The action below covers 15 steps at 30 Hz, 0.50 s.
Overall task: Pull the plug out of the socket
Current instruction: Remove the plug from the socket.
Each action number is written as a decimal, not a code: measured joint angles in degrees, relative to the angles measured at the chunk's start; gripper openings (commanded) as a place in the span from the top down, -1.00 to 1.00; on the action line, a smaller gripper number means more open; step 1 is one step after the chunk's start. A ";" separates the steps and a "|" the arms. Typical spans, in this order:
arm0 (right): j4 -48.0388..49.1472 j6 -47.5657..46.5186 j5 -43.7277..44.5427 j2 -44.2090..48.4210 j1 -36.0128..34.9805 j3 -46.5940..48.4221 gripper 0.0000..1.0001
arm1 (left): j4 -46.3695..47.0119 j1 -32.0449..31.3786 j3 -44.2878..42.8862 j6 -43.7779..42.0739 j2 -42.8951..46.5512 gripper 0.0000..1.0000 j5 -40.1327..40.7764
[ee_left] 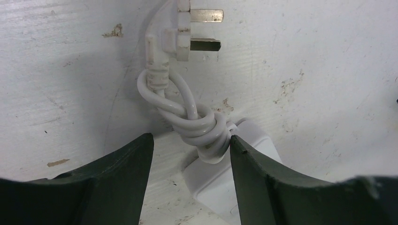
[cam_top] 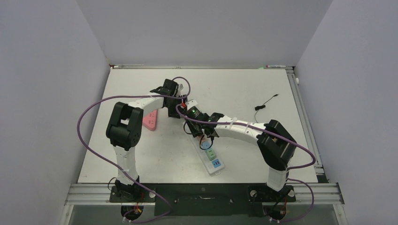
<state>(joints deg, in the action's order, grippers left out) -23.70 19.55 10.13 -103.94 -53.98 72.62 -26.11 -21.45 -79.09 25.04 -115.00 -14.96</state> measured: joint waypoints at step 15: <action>1.77 -0.48 1.31 0.04 -0.90 -0.79 0.77 | 0.33 -1.62 -1.68 0.07 -1.07 0.60 1.49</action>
<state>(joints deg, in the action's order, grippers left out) -21.93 19.07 11.44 -103.90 -54.87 71.83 -25.78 -23.07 -80.77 25.10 -116.07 -13.47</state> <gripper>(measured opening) 0.336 0.307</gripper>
